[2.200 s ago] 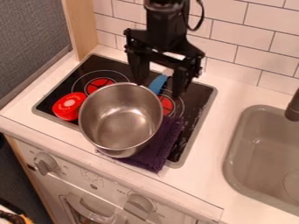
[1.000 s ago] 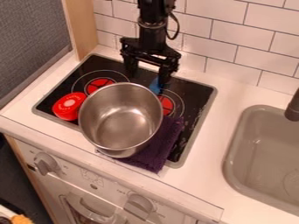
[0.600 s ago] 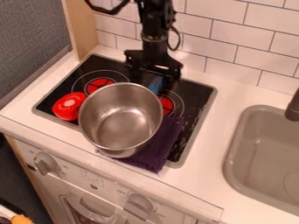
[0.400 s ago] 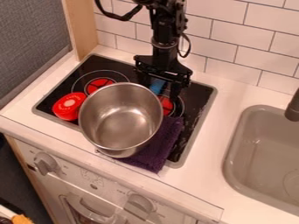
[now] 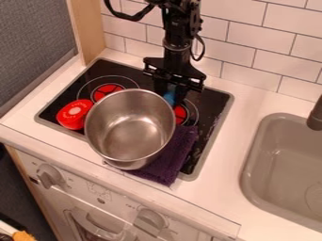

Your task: Moved the blue fork spoon to the left side of the sink

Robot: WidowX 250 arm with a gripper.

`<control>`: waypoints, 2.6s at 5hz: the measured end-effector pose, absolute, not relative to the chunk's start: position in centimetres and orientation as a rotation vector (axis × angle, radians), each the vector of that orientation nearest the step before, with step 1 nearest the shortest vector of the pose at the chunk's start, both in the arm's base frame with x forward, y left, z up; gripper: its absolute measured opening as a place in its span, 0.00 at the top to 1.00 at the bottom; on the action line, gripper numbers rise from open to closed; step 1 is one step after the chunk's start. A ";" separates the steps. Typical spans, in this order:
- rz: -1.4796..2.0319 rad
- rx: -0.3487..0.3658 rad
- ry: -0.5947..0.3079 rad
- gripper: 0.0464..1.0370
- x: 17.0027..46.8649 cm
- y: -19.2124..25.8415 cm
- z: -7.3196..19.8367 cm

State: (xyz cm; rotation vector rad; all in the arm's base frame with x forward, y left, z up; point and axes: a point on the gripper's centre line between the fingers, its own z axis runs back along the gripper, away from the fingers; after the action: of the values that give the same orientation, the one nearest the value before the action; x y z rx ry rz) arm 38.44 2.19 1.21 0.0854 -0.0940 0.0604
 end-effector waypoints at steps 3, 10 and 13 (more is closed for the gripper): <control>0.106 0.092 -0.159 0.62 38.4 8.0 5.1; -0.003 0.059 -0.031 0.27 30.7 18.1 1.8; 0.012 0.082 -0.045 0.04 30.8 16.8 5.6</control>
State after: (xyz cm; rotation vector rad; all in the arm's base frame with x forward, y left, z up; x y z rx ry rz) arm 30.76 16.77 5.64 0.0819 -0.0454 0.0118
